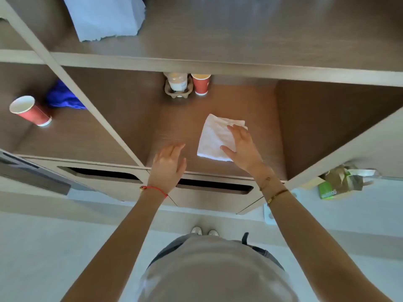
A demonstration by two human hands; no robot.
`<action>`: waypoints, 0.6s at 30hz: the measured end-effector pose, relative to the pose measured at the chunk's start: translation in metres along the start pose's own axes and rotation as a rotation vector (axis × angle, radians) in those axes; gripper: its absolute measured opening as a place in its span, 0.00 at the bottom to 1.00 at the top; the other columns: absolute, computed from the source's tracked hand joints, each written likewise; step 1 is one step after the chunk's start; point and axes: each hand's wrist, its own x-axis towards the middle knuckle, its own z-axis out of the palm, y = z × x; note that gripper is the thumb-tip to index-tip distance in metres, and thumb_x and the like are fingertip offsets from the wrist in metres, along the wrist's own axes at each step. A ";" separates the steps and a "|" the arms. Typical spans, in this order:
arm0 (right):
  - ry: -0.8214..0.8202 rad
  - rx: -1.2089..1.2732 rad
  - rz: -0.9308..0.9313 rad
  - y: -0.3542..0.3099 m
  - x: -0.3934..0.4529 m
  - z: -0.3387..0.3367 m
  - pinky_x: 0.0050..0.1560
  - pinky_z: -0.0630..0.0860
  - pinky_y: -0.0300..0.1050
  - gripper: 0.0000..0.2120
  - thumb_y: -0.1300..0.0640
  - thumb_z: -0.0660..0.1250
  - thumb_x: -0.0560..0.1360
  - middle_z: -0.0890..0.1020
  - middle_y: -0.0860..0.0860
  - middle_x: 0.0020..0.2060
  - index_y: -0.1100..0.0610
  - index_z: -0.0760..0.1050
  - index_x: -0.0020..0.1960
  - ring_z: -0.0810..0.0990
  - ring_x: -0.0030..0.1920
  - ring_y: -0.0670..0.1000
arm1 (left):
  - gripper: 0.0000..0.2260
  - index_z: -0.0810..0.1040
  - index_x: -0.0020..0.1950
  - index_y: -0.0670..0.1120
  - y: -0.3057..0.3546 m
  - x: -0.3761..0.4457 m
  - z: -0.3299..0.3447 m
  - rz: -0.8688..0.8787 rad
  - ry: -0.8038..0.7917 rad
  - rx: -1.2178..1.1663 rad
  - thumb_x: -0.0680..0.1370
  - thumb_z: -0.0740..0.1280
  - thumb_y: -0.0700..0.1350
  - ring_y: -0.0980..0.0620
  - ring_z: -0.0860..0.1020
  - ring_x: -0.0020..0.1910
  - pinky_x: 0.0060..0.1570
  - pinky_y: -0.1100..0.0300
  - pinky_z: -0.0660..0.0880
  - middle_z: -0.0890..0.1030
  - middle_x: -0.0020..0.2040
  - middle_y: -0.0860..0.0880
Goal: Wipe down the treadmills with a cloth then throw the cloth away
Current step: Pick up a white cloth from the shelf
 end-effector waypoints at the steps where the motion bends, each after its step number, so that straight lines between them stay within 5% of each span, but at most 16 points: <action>1: -0.022 -0.003 0.004 0.001 0.009 0.004 0.73 0.61 0.55 0.33 0.47 0.65 0.78 0.59 0.53 0.75 0.55 0.56 0.77 0.55 0.75 0.55 | 0.19 0.72 0.70 0.44 -0.002 0.003 0.004 -0.001 -0.019 -0.003 0.80 0.64 0.43 0.43 0.74 0.65 0.65 0.46 0.70 0.77 0.64 0.45; 8: -0.097 -0.124 0.051 0.014 0.032 0.032 0.76 0.47 0.54 0.43 0.36 0.67 0.71 0.58 0.52 0.75 0.53 0.54 0.77 0.52 0.76 0.57 | 0.19 0.73 0.70 0.44 -0.007 0.014 0.025 -0.085 -0.114 -0.012 0.80 0.64 0.45 0.43 0.70 0.69 0.69 0.47 0.65 0.75 0.67 0.45; 14: 0.043 -0.143 0.028 0.020 0.025 0.043 0.73 0.56 0.51 0.36 0.36 0.66 0.72 0.66 0.50 0.70 0.51 0.63 0.74 0.61 0.71 0.54 | 0.19 0.73 0.71 0.45 -0.010 0.014 0.030 -0.083 -0.141 -0.010 0.80 0.64 0.46 0.44 0.69 0.70 0.70 0.46 0.65 0.73 0.70 0.45; 18: 0.155 -0.153 0.004 0.011 0.012 0.044 0.63 0.64 0.51 0.23 0.42 0.67 0.74 0.75 0.51 0.62 0.51 0.72 0.66 0.69 0.63 0.56 | 0.19 0.72 0.71 0.46 -0.010 0.015 0.029 -0.081 -0.163 -0.015 0.81 0.62 0.47 0.45 0.68 0.71 0.72 0.47 0.64 0.72 0.71 0.46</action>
